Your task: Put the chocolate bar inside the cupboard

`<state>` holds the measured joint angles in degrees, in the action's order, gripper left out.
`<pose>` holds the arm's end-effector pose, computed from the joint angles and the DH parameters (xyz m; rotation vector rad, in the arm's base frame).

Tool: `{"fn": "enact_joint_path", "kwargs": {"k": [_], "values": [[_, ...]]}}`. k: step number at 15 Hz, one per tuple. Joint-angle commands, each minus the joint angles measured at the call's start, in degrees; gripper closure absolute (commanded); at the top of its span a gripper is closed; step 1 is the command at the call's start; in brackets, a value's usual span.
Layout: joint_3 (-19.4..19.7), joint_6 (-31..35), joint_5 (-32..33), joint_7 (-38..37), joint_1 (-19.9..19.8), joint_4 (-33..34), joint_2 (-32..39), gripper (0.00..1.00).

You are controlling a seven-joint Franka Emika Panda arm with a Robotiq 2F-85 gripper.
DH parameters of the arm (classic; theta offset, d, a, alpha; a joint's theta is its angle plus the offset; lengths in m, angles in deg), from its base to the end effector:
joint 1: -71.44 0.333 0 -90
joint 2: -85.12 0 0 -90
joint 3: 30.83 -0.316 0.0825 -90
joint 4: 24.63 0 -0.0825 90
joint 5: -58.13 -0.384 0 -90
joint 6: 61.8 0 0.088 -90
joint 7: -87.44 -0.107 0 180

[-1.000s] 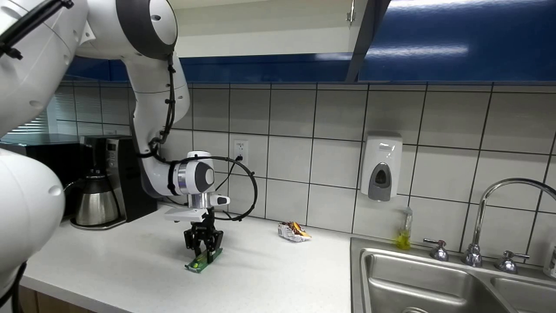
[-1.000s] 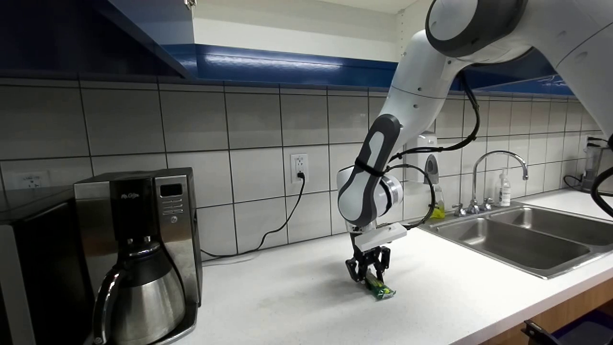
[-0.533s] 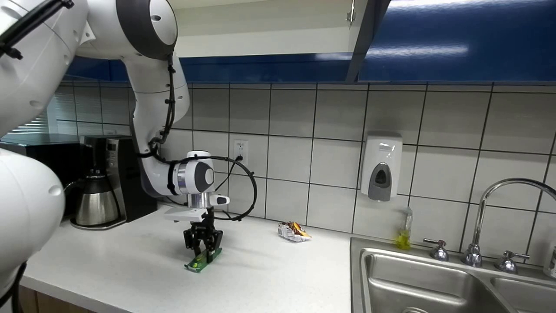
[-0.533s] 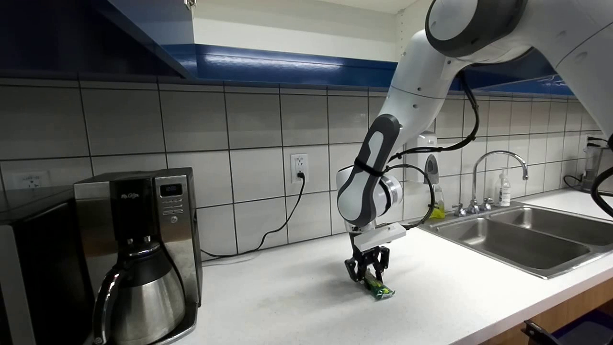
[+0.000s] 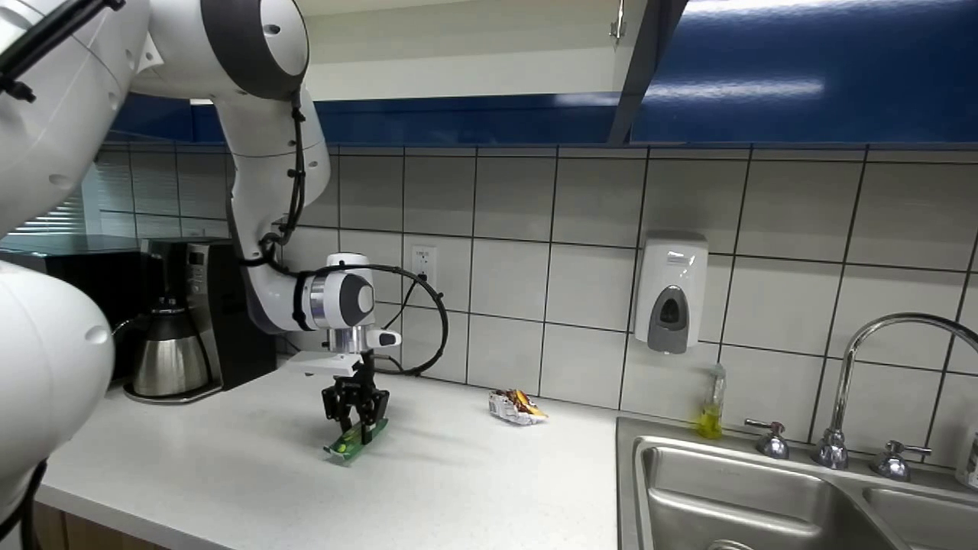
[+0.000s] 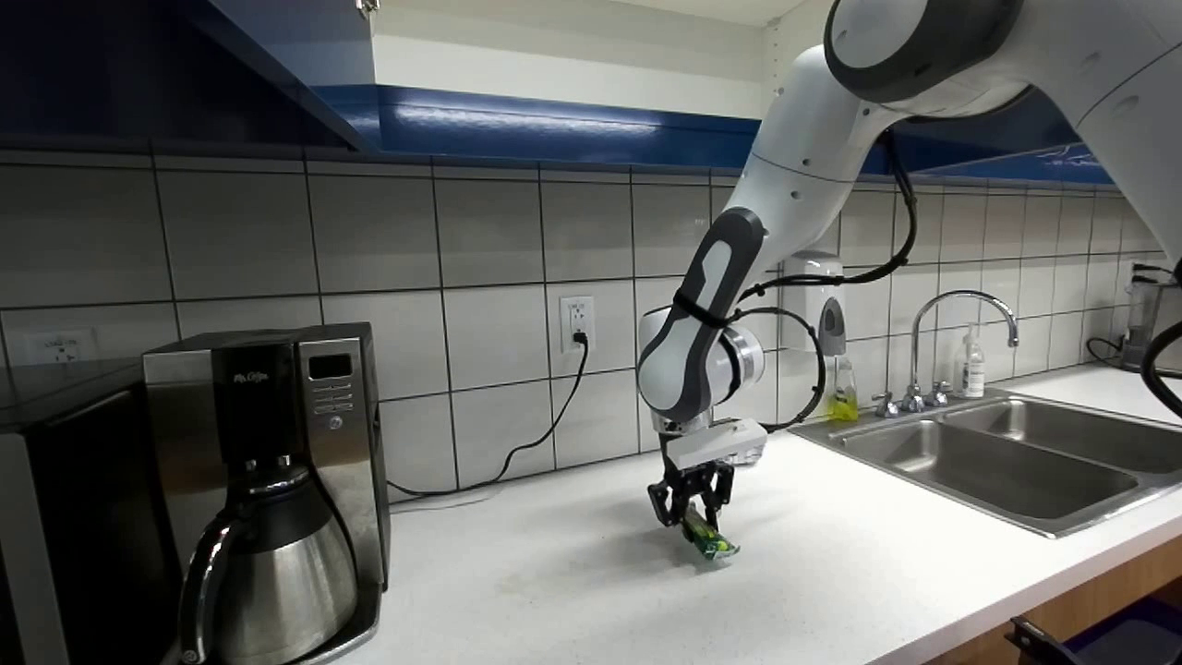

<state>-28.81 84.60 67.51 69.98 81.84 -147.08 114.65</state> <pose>0.5516 0.0830 0.1521 3.0189 -0.0209 -0.1099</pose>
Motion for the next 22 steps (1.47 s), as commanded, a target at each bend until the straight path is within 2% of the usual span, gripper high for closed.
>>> {"fn": "enact_joint_path", "kwargs": {"k": [1, 13, 22], "values": [[-0.79, -0.85, -1.72, 2.12, -0.79, -0.51, -3.19, 0.82], [-1.26, -10.38, -1.67, 4.32, -1.16, -2.71, -9.1, 0.82], [-1.19, -8.86, -1.26, 2.91, -1.39, -11.44, -16.33, 0.82]]}}
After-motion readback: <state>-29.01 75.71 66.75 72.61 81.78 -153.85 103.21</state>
